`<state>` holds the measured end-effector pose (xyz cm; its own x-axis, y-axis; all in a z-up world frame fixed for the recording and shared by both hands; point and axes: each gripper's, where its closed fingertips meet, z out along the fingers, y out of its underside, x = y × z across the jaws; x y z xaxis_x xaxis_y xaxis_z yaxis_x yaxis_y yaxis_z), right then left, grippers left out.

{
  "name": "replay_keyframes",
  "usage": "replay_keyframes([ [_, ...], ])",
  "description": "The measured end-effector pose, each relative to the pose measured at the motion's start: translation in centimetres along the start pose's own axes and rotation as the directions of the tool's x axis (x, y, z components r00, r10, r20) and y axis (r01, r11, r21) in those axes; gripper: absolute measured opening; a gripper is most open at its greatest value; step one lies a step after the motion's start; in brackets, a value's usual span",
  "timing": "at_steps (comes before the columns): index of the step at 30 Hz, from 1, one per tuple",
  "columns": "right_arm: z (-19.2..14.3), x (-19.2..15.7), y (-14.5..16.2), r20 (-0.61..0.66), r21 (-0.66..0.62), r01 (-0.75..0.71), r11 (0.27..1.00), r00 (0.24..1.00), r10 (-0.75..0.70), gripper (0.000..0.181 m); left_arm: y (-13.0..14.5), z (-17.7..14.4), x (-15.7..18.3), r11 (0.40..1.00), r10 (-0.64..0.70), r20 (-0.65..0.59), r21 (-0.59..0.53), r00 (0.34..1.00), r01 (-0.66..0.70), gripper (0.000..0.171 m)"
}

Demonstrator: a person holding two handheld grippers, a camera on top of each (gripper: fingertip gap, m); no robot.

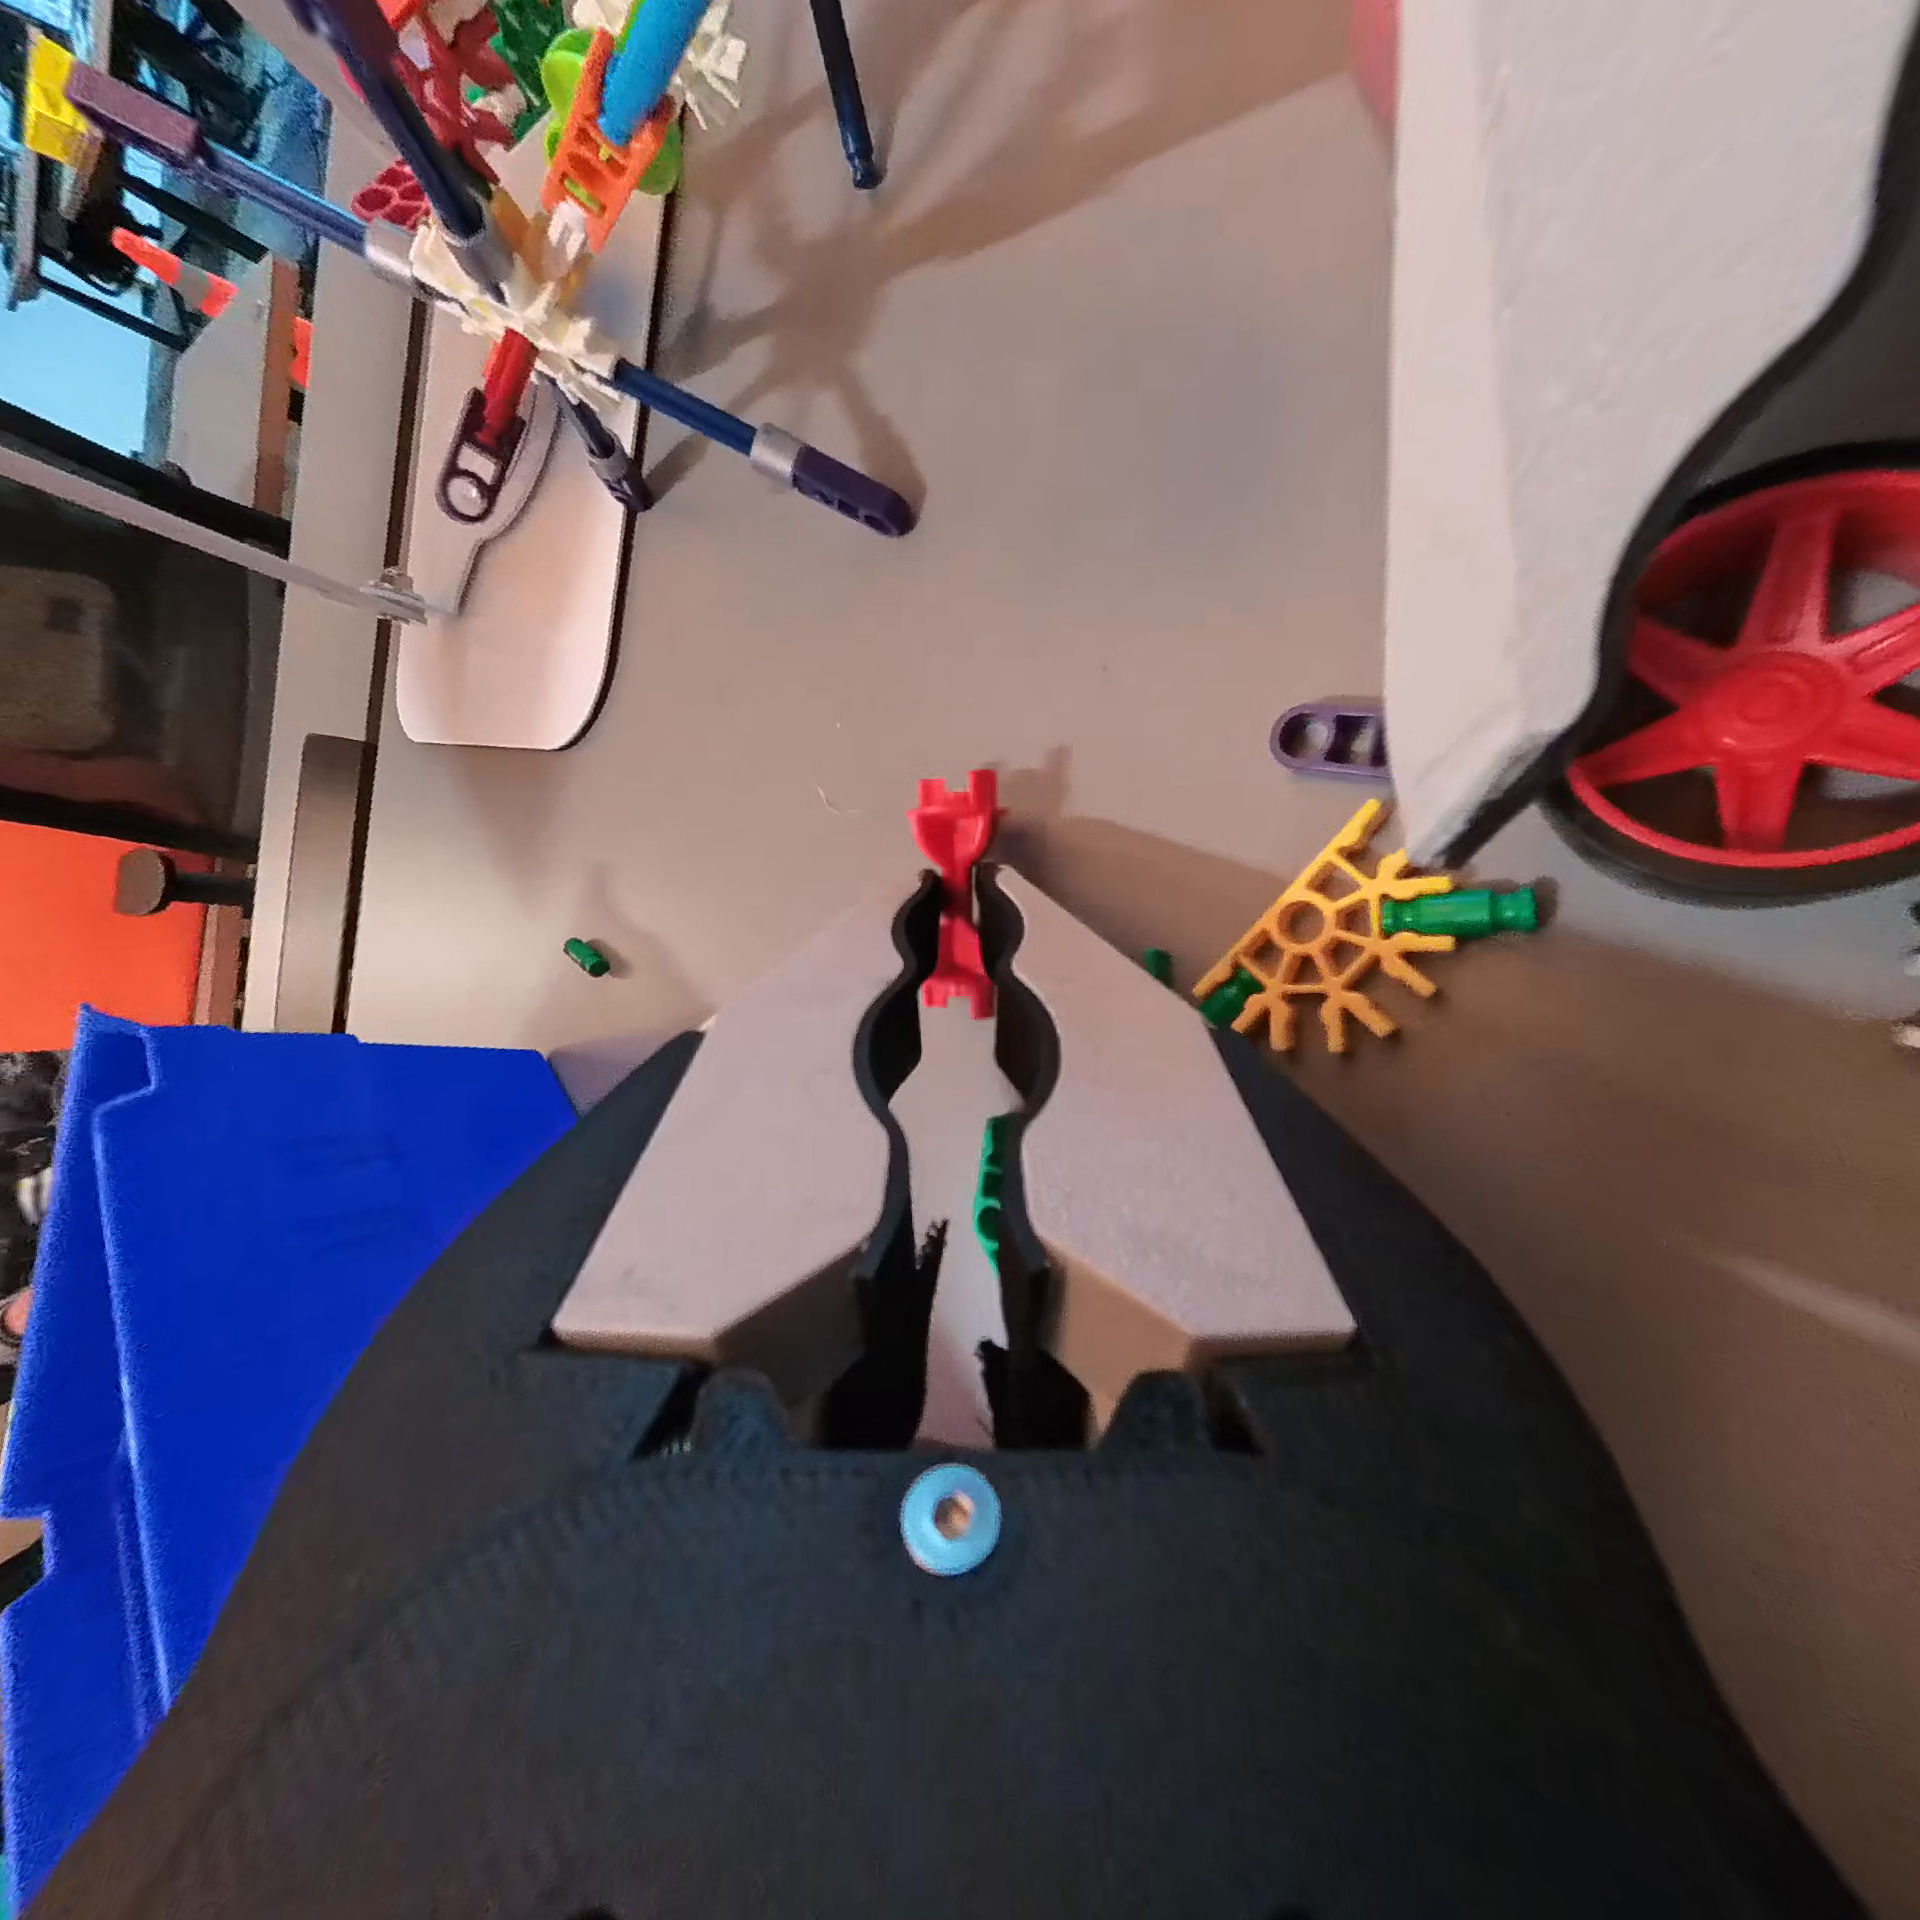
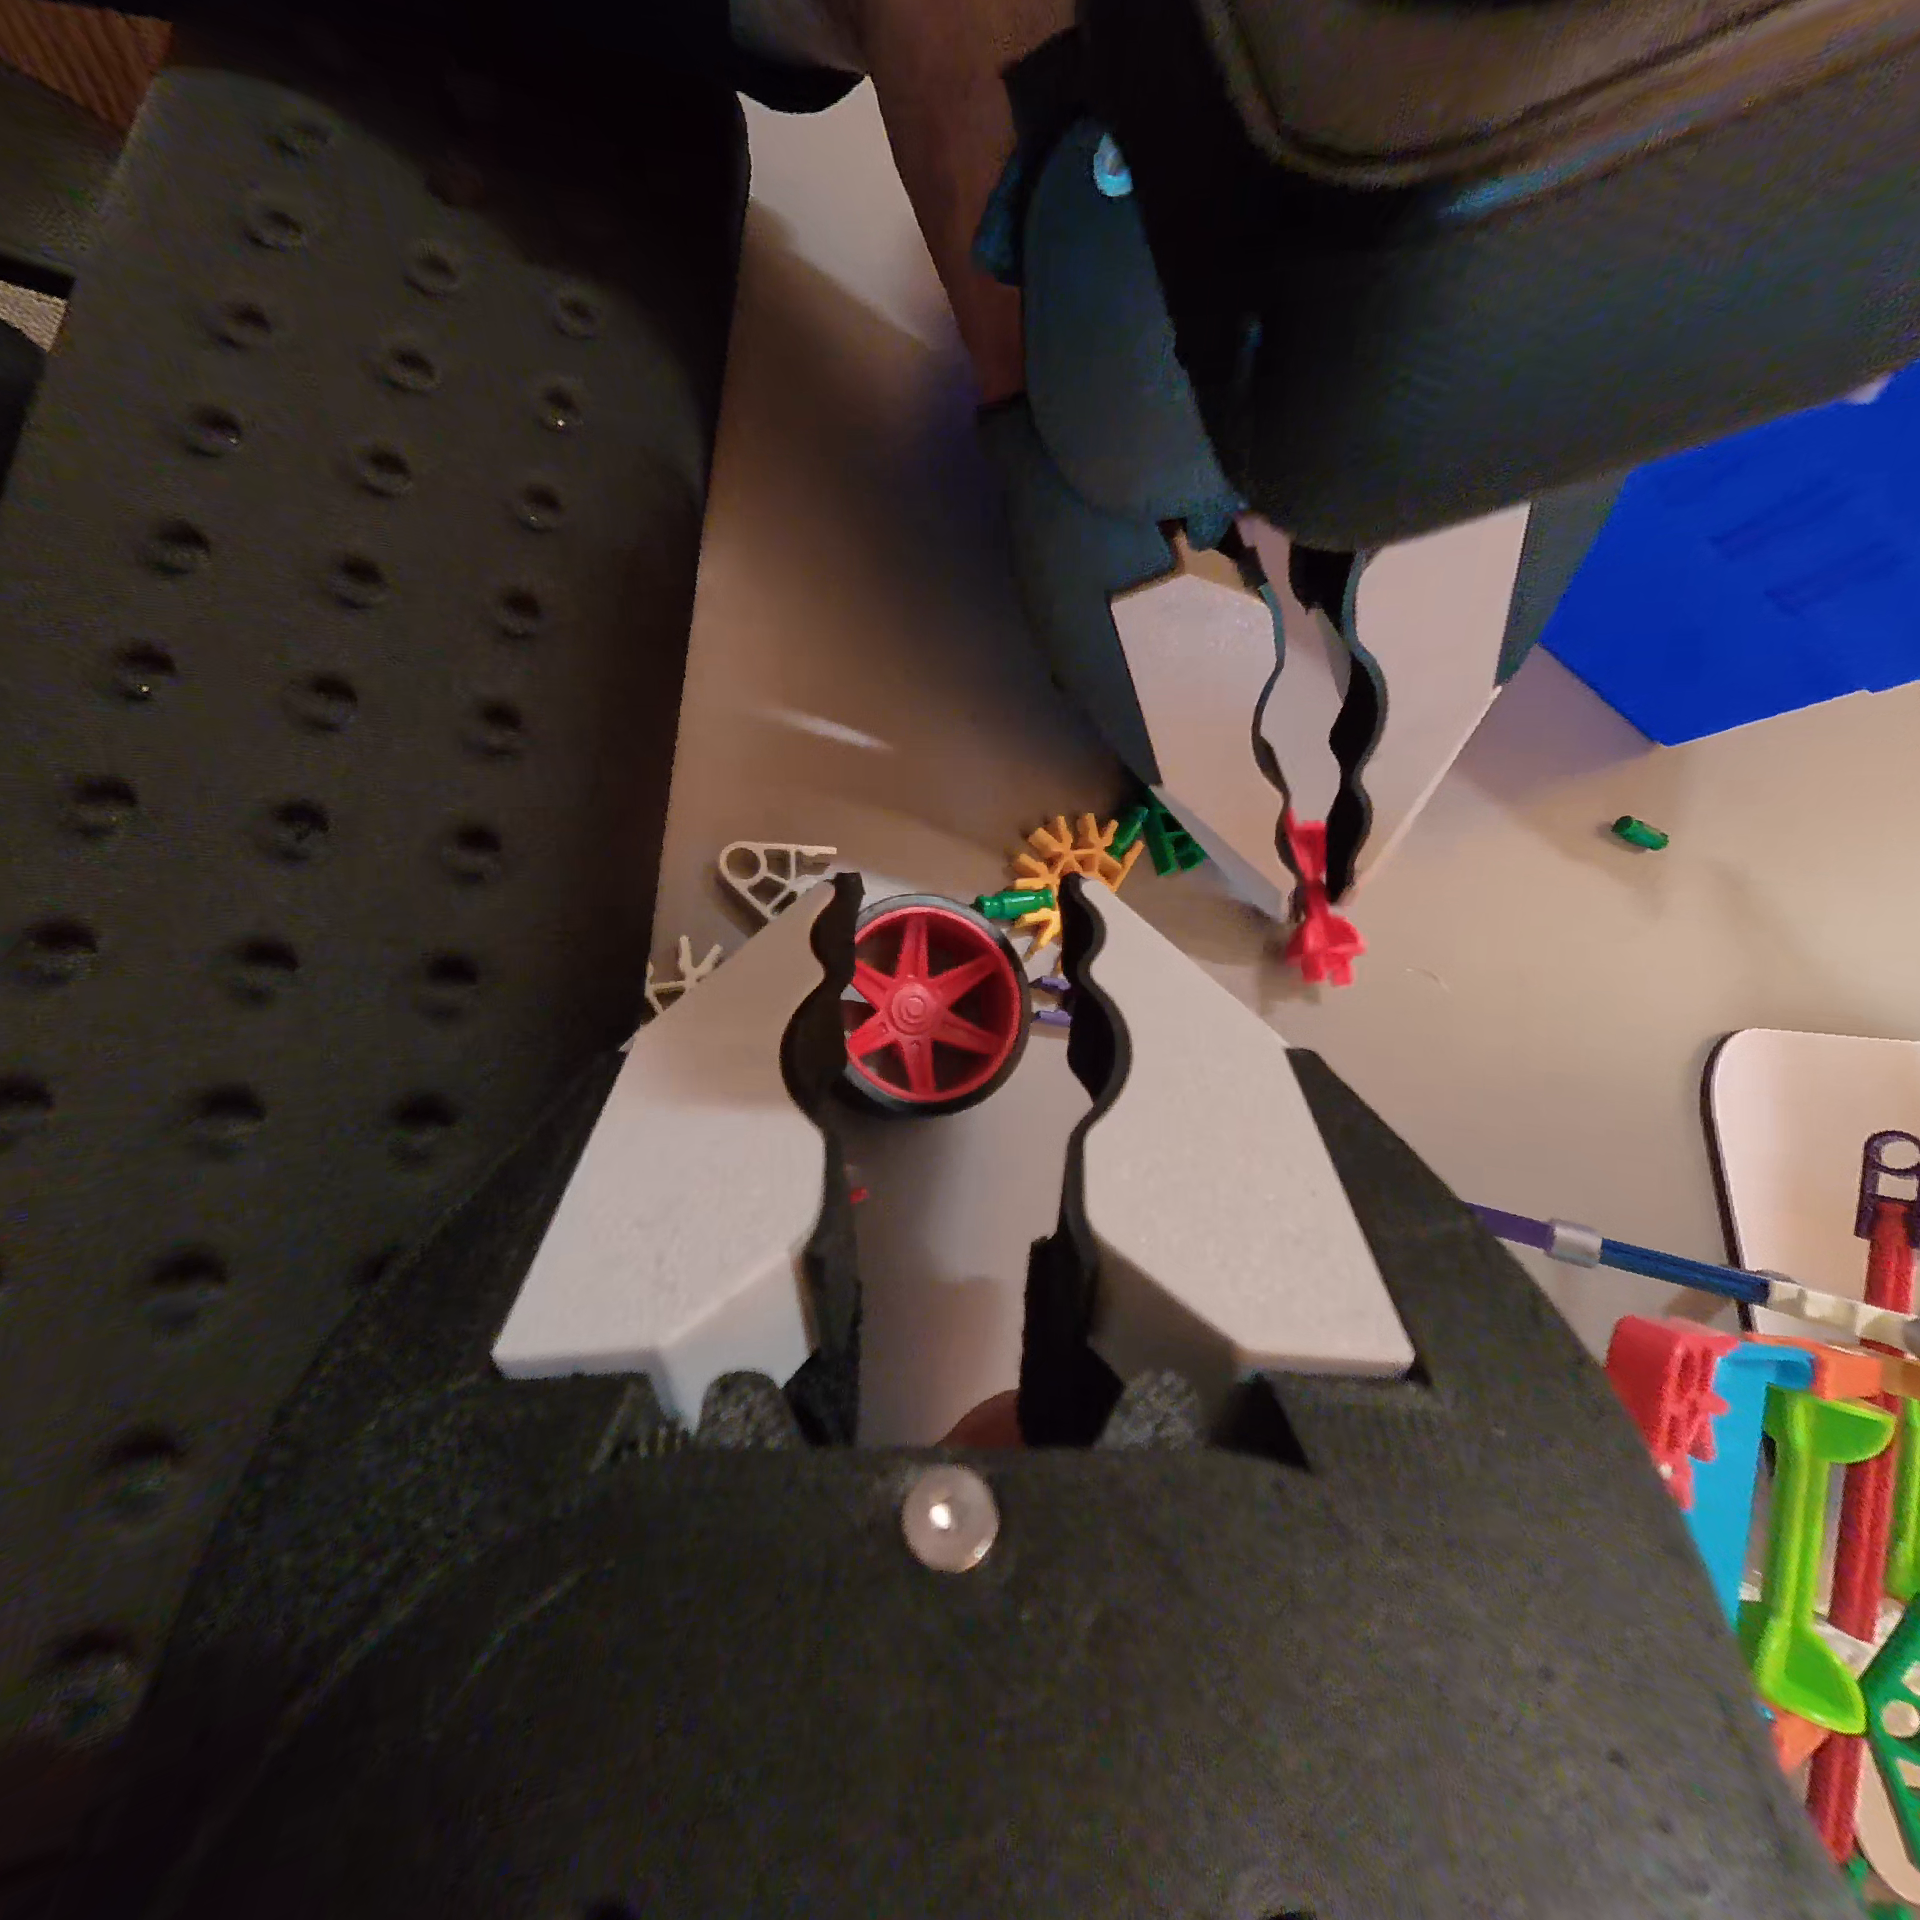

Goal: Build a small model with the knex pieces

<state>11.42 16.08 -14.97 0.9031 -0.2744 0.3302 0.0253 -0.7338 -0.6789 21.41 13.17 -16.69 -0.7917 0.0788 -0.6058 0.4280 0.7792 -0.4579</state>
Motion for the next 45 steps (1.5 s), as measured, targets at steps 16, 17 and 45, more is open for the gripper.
replay_keyframes([
  [16, -0.8, 0.8, 0.4, 0.062, 0.029, -0.163, 0.986, 0.985, 0.161, 0.038, -1.7, -7.1, -4.0, 0.985, -0.131, 0.14, 0.13, 0.981, 0.113, 0.021],
  [17, -0.7, 0.4, 0.4, 0.09, 0.022, -0.19, 0.981, 0.978, 0.188, 0.039, -1.6, -7.1, -3.7, 0.984, -0.138, 0.135, 0.13, 0.981, 0.121, 0.021],
  [45, -4.9, 5.1, -3.6, 0.058, 0.357, -0.401, 0.844, 0.911, 0.409, 0.045, -4.1, -5.8, -1.0, 0.95, -0.126, 0.086, 0.297, 0.988, 0.095, 0.031],
])
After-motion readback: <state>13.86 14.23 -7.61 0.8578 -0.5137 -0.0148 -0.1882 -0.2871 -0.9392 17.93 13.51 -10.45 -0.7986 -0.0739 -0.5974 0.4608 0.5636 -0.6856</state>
